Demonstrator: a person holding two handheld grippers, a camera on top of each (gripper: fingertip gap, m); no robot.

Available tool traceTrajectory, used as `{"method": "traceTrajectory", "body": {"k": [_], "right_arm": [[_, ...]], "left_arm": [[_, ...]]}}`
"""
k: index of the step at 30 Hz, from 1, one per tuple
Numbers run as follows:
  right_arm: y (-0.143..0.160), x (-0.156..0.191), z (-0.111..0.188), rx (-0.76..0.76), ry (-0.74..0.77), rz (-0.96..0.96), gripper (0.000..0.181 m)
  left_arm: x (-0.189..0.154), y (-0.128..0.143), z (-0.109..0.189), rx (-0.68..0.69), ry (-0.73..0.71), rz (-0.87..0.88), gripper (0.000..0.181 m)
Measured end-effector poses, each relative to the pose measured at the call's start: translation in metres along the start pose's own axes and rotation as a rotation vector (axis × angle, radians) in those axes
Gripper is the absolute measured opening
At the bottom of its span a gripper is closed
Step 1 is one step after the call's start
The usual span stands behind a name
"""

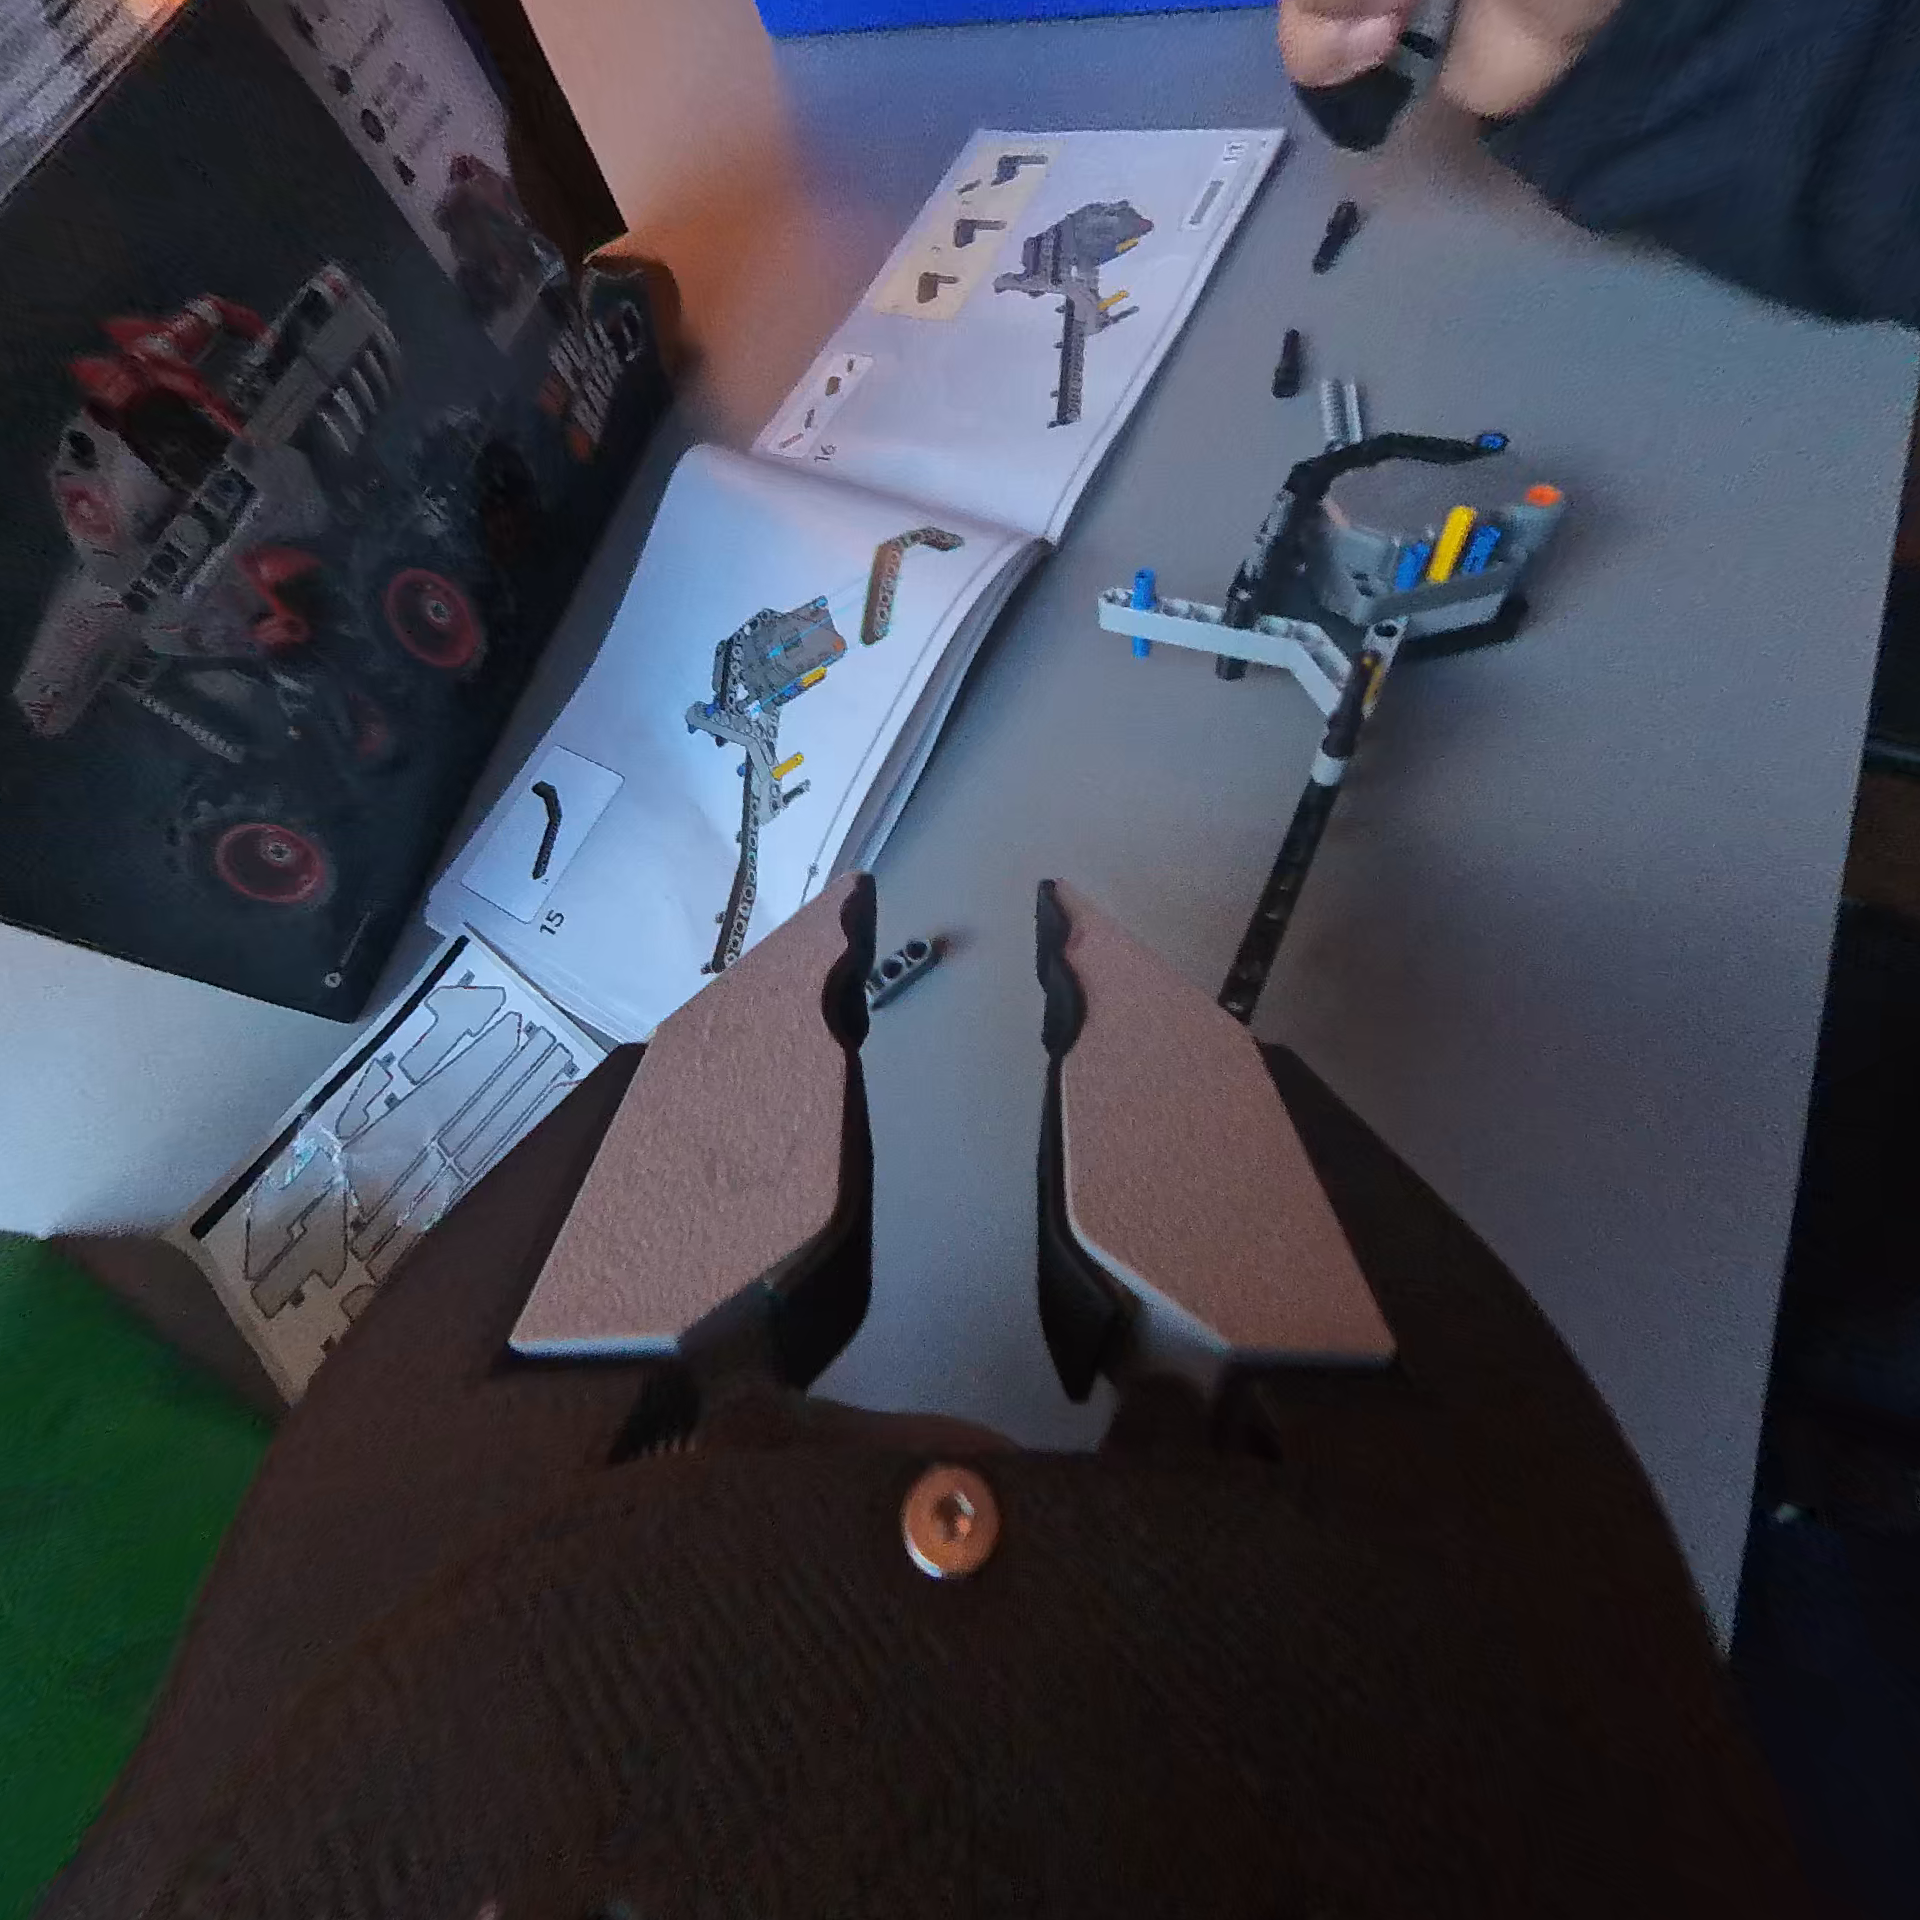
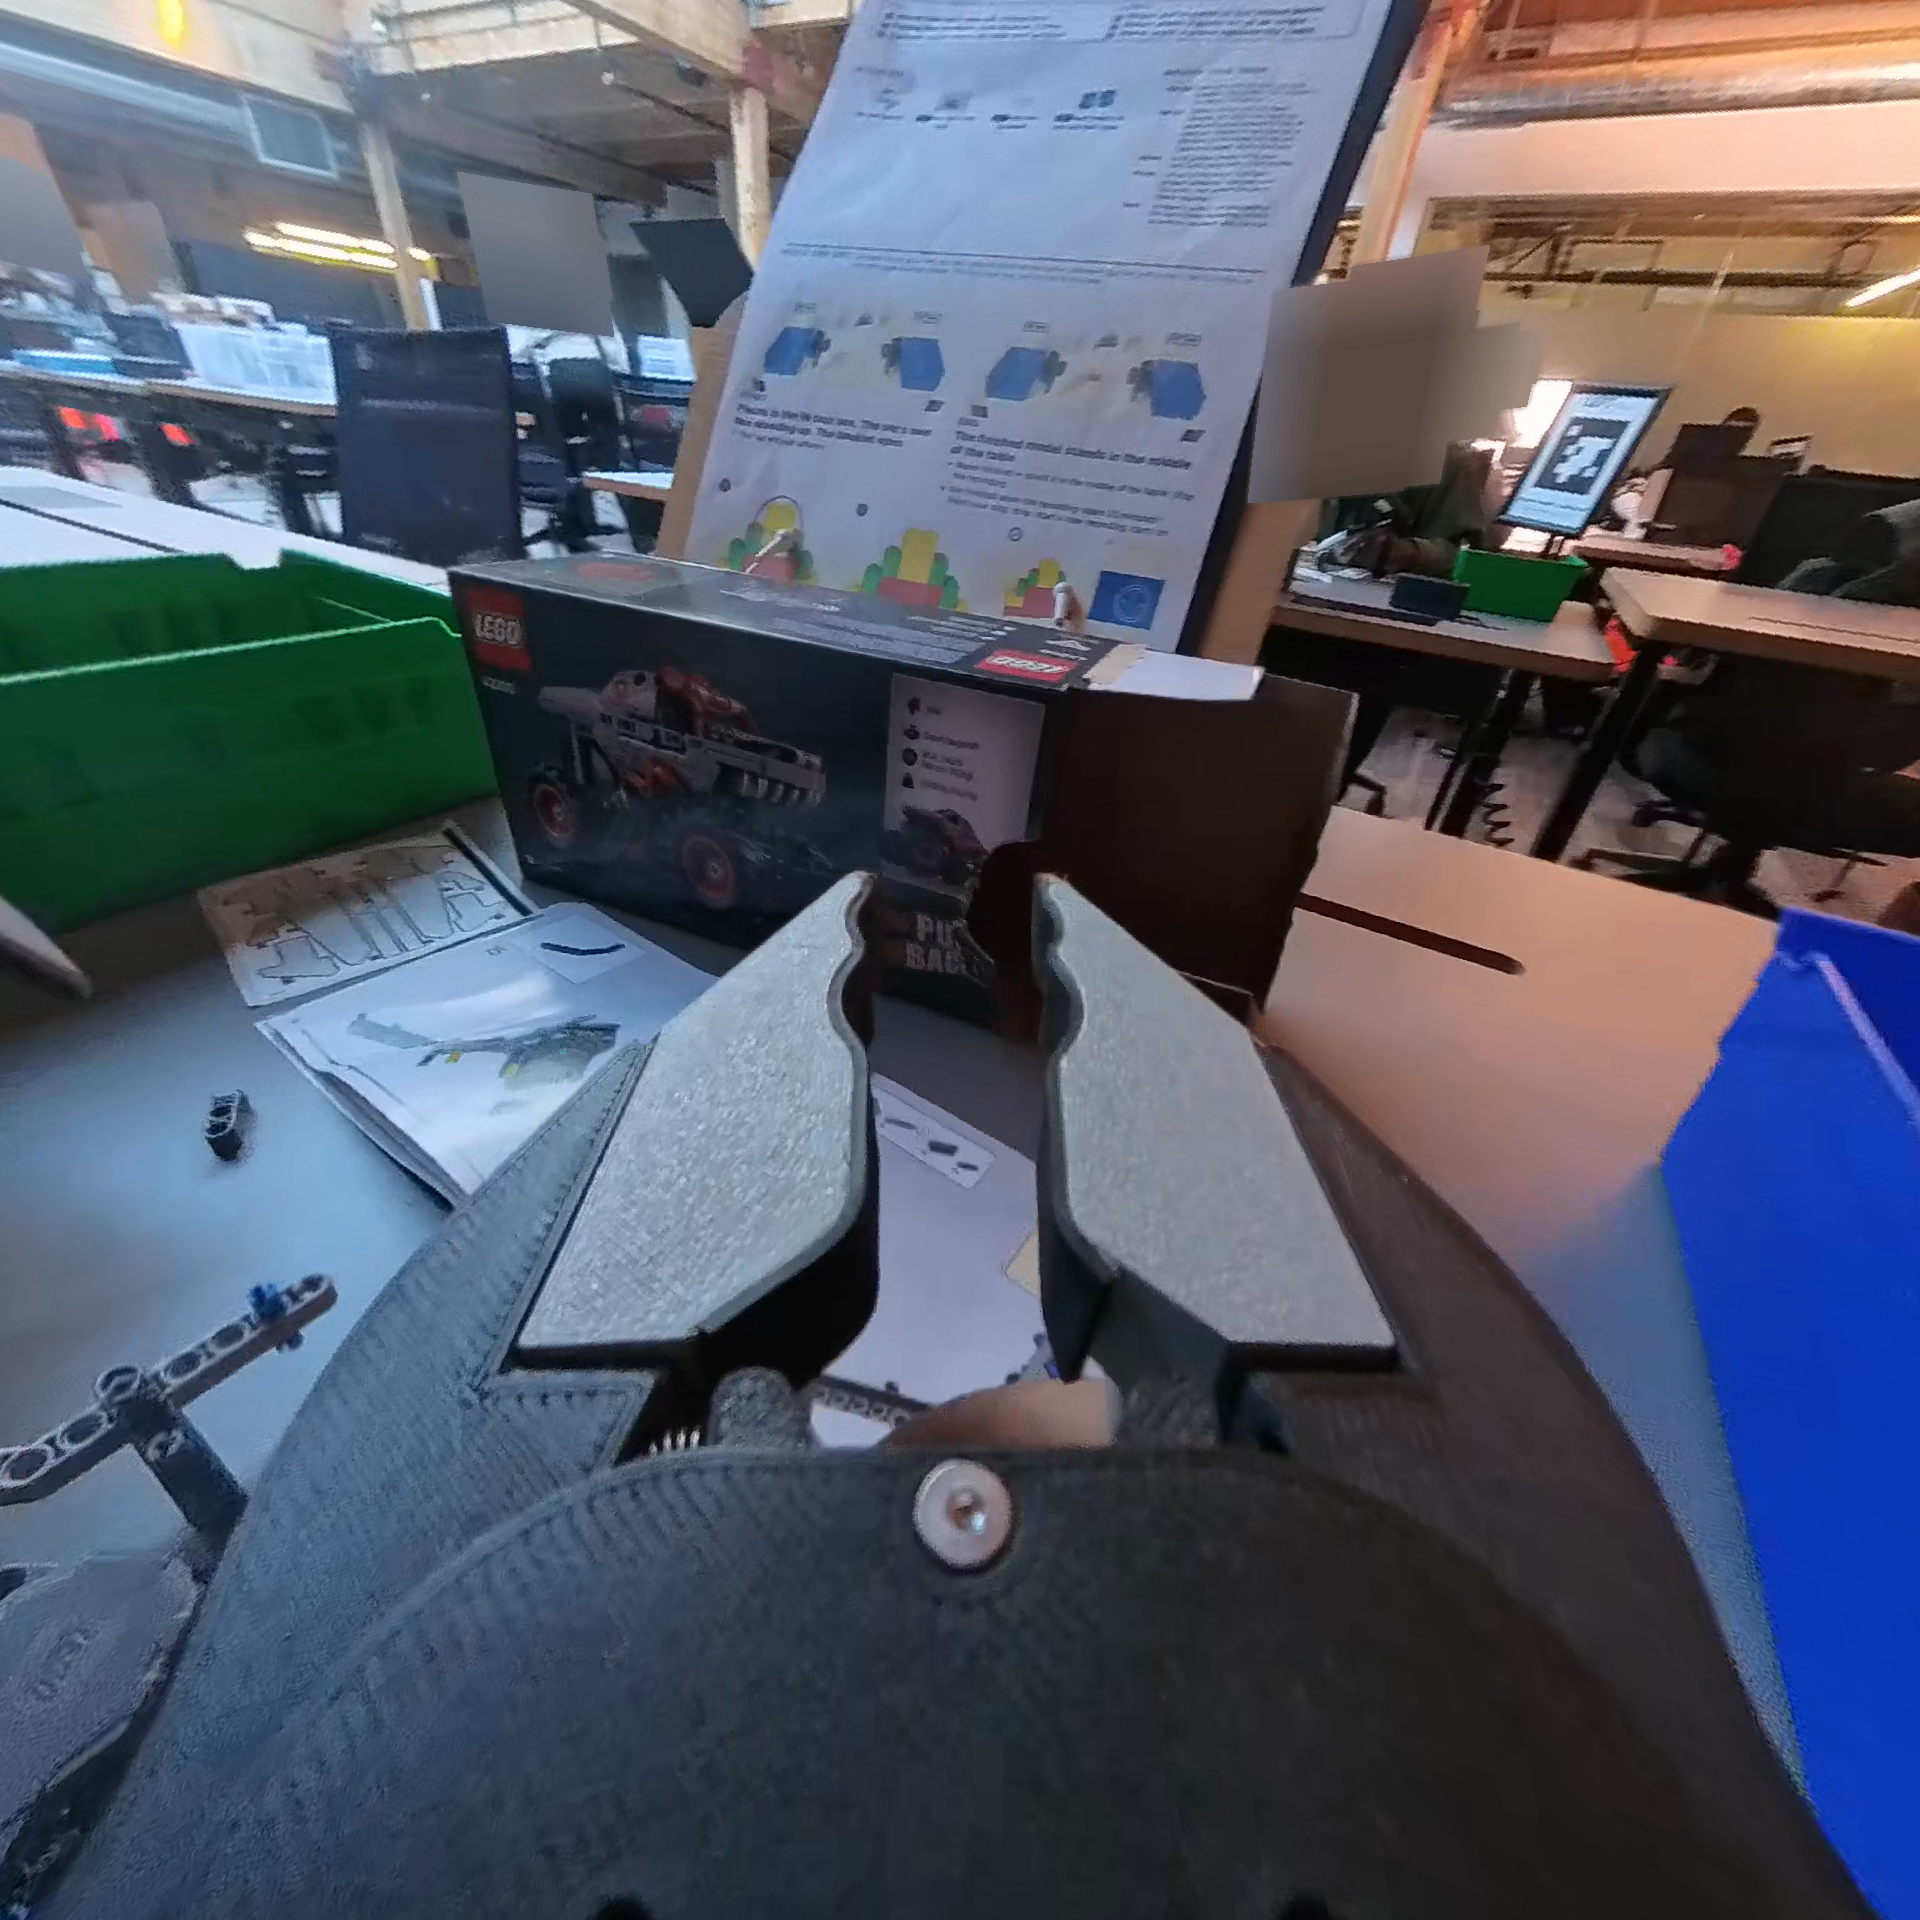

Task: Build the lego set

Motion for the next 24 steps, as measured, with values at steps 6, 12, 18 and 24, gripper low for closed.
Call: {"method": "traceTrajectory", "body": {"k": [6,12,18,24], "right_arm": [[-0.012,-0.006,-0.041,0.053,-0.17,0.031,0.028],[0.005,0.002,-0.061,0.001,-0.337,-0.056,0.03],[0.011,-0.008,-0.028,-0.09,-0.309,-0.231,0.033],[0.009,-0.023,-0.024,-0.118,-0.234,-0.224,0.032]], "left_arm": [[-0.007,0.02,0.0,-0.05,0.019,-0.005,0.039],[-0.001,0.029,-0.011,-0.058,-0.06,0.002,0.047],[0.003,0.034,-0.015,-0.029,-0.018,0.087,0.05],[0.0,0.037,-0.014,-0.002,-0.047,0.101,0.054]]}}
Point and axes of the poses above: each gripper's, where its closed fingertips meet, z back along the fingers, y out of its underside, x = y × z across the jaws, the point moved 8 cm from there along z, back along the fingers, and after that the axes turned 2 degrees about -y, right-handed, at the moved point
